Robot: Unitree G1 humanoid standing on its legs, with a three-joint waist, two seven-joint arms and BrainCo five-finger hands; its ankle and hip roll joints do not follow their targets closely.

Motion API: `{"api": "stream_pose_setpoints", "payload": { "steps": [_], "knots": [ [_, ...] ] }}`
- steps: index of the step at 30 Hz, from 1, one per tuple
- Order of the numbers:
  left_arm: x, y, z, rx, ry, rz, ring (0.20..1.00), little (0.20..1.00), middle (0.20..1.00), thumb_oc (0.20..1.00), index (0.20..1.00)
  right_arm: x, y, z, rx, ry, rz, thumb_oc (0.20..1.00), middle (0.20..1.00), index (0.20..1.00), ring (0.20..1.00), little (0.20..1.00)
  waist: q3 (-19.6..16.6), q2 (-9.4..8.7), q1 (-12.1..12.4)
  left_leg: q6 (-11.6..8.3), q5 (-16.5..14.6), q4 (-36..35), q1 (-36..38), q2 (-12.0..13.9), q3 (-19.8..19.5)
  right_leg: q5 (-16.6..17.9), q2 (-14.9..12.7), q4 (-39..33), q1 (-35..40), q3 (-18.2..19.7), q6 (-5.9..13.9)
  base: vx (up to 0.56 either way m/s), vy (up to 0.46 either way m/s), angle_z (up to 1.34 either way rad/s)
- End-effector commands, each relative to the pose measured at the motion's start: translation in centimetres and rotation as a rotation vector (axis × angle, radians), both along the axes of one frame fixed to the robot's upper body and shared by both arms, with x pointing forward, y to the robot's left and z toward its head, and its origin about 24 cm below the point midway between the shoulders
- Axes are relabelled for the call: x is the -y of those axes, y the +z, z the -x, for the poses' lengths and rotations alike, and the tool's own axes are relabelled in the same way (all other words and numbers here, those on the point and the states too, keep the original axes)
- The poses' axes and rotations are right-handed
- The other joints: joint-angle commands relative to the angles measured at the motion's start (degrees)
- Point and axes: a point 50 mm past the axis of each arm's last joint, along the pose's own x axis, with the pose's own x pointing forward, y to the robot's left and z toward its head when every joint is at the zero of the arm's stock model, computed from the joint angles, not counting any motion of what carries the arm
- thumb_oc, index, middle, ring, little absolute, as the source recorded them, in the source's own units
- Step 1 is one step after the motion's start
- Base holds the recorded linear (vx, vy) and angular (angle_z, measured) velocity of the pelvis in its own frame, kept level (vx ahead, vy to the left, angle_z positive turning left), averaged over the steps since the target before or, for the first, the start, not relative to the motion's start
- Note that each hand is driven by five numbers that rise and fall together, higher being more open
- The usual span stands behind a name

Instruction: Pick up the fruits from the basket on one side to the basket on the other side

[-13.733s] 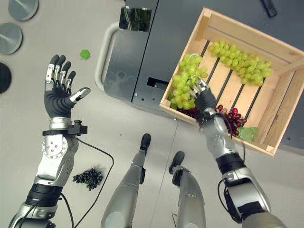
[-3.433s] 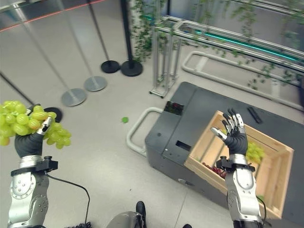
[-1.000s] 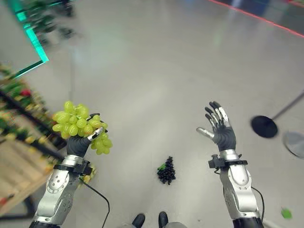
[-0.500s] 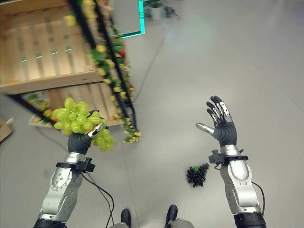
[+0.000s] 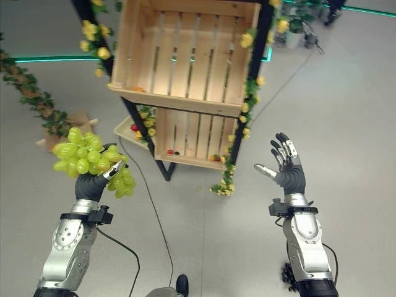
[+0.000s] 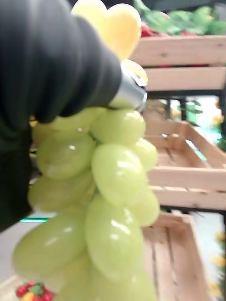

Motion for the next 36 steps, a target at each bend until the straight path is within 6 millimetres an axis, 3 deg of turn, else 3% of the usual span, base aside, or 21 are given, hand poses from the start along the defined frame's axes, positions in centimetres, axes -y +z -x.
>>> {"api": "stream_pose_setpoints", "payload": {
  "steps": [1,4,6,7,8,10,15,17,19,20,22,24,26,28,30,31,32,36],
  "knots": [
    [-0.2,3.7,0.4,0.192,0.006,-0.124,0.200,0.200,0.200,0.200,0.200,1.0,0.7,0.2,0.043,-0.025,0.045,1.000,1.000,1.000,1.000,1.000,-3.16,1.25,-1.01,-0.46,-0.83,-5.58,3.57,-1.65,-6.73,-4.51,14.08,-1.64,-6.85,10.63,2.04,0.32,0.207,1.10],
    [-0.5,3.6,0.8,0.183,0.011,-0.132,0.200,0.200,0.200,0.200,0.200,1.1,0.4,0.3,0.036,-0.028,0.022,1.000,1.000,1.000,1.000,1.000,-3.14,1.75,-1.12,-1.14,-0.77,-7.87,5.38,-1.20,-8.96,-4.53,12.09,-8.99,-10.11,5.25,1.38,0.25,0.061,0.40],
    [-0.5,3.5,0.9,0.176,0.014,-0.130,0.200,0.200,0.200,0.200,0.200,1.4,0.3,0.5,0.029,-0.042,0.027,1.000,1.000,1.000,1.000,1.000,-2.60,1.43,-2.45,-1.27,-1.58,-8.26,7.11,-1.56,-10.98,-2.30,13.90,-17.26,-12.14,8.74,2.40,0.27,-0.008,0.77],
    [-0.6,3.5,0.9,0.176,0.014,-0.130,0.200,0.200,0.200,0.200,0.200,1.4,0.3,0.5,0.030,-0.042,0.027,1.000,1.000,1.000,1.000,1.000,-2.62,1.42,-2.47,-1.24,-1.35,-8.29,6.98,-1.60,-10.96,-1.80,13.91,-17.78,-12.04,8.72,2.40,0.36,-0.018,0.95],
    [-0.4,3.5,0.8,0.180,0.004,-0.118,0.200,0.200,0.200,0.200,0.200,1.8,0.3,0.8,0.030,-0.060,0.038,1.000,1.000,1.000,1.000,1.000,-1.98,0.72,-4.06,-1.48,-1.95,-8.59,8.59,-2.40,-13.12,1.14,16.11,-24.49,-14.28,14.86,3.94,0.37,-0.052,0.64],
    [-0.2,3.6,0.7,0.185,-0.006,-0.118,0.200,0.200,0.200,0.200,0.200,2.1,0.5,0.9,0.033,-0.081,0.050,1.000,1.000,1.000,1.000,1.000,-1.67,0.80,-5.02,-1.59,-3.18,-9.03,10.58,-2.45,-15.11,3.77,16.24,-30.29,-15.85,16.19,5.02,0.45,-0.079,0.50],
    [0.5,3.8,0.4,0.201,-0.039,-0.110,0.200,0.200,0.200,0.200,0.200,3.1,0.5,1.6,0.028,-0.114,0.093,1.000,1.000,1.000,1.000,1.000,-3.43,-0.23,-7.78,-2.95,-7.39,-4.41,14.40,-2.65,-17.05,6.23,16.63,-28.15,-12.97,17.55,4.26,0.38,-0.174,1.15],
    [0.7,3.4,0.4,0.186,-0.048,-0.102,0.200,0.200,0.200,0.200,0.200,3.1,0.7,1.5,0.033,-0.108,0.103,1.000,1.000,1.000,1.000,1.000,-4.12,0.32,-8.49,-5.54,-5.15,1.65,13.96,-2.17,-16.43,5.50,17.92,-26.50,-11.35,17.13,3.28,0.35,-0.205,0.58],
    [0.7,2.9,0.6,0.169,-0.040,-0.079,0.200,0.200,0.200,0.200,0.200,3.2,0.5,1.5,0.025,-0.104,0.113,1.000,1.000,1.000,1.000,1.000,-4.38,0.32,-7.91,-10.81,2.36,10.96,11.43,-1.31,-14.99,4.20,19.01,-26.06,-7.33,15.04,2.13,0.32,-0.212,-0.31],
    [0.6,2.7,0.6,0.163,-0.041,-0.070,0.200,0.200,0.200,0.200,0.200,3.3,0.4,1.5,0.021,-0.107,0.108,1.000,1.000,1.000,1.000,1.000,-4.30,-0.14,-7.81,-12.41,6.20,15.28,9.48,-0.41,-13.36,3.86,19.51,-26.72,-5.50,14.92,1.20,0.29,-0.256,-0.72],
    [0.8,2.8,0.5,0.162,-0.057,-0.064,0.200,0.200,0.200,0.200,0.200,3.7,0.5,1.7,0.027,-0.122,0.086,1.000,1.000,1.000,1.000,1.000,-3.86,-1.69,-7.48,-12.83,9.26,23.05,3.95,1.07,-9.86,2.32,19.12,-28.74,-1.62,15.54,-0.54,0.22,-0.295,-0.59],
    [0.7,2.7,0.3,0.157,-0.049,-0.064,0.200,0.200,0.200,0.200,0.200,3.9,0.8,1.5,0.039,-0.137,0.083,1.000,1.000,1.000,1.000,1.000,-2.98,-2.15,-6.63,-10.76,6.81,27.54,0.25,1.49,-7.42,1.51,19.79,-30.31,0.83,16.36,-1.93,0.16,-0.232,0.12],
    [0.8,2.7,0.2,0.153,-0.043,-0.057,0.200,0.200,0.200,0.200,0.200,3.9,0.7,1.4,0.035,-0.151,0.084,1.000,1.000,1.000,1.000,1.000,-2.96,-2.27,-6.23,-8.82,4.36,22.59,-3.39,1.84,-6.37,1.05,20.02,-31.54,2.34,16.82,-1.94,0.21,-0.122,0.28],
    [0.7,2.5,0.4,0.148,-0.034,-0.058,0.200,0.200,0.200,0.200,0.200,3.9,0.6,1.3,0.036,-0.158,0.083,1.000,1.000,1.000,1.000,1.000,-3.33,-1.95,-5.35,-7.19,1.21,13.00,-4.13,3.12,-7.36,0.23,20.56,-32.39,2.97,17.74,-1.15,0.26,0.004,0.24],
    [0.3,2.5,0.7,0.151,-0.011,-0.082,0.200,0.200,0.200,0.200,0.200,3.5,0.6,1.0,0.035,-0.136,0.083,1.000,1.000,1.000,1.000,1.000,-3.51,-1.37,-3.82,-7.29,2.60,3.04,-3.33,3.55,-12.38,-0.61,21.70,-32.62,3.75,20.24,-0.86,0.23,0.041,-0.12],
    [0.3,2.5,0.7,0.151,-0.011,-0.082,0.200,0.200,0.200,0.200,0.200,3.5,0.5,1.0,0.034,-0.136,0.084,1.000,1.000,1.000,1.000,1.000,-3.50,-1.47,-3.78,-7.34,3.04,1.94,-2.62,3.58,-12.32,-0.66,21.64,-32.64,3.92,20.32,-0.91,0.21,0.032,-0.68],
    [0.2,2.4,0.8,0.147,-0.002,-0.079,0.200,0.200,0.200,0.200,0.200,3.2,0.5,0.9,0.023,-0.119,0.104,1.000,1.000,1.000,1.000,1.000,-3.27,-1.25,-3.16,-7.93,4.07,0.69,-2.65,3.48,-16.21,-1.36,21.85,-32.46,4.84,21.86,-0.87,0.17,0.055,-0.84],
    [0.1,2.7,1.2,0.161,-0.002,-0.098,0.200,0.200,0.200,0.200,0.200,3.2,0.1,1.1,0.006,-0.108,0.093,1.000,1.000,1.000,1.000,1.000,-4.11,-0.75,-3.64,-7.36,3.03,-2.87,0.18,3.11,-15.70,-1.51,21.21,-31.52,4.60,22.84,-0.21,0.14,0.162,-0.67]
  ]
}}
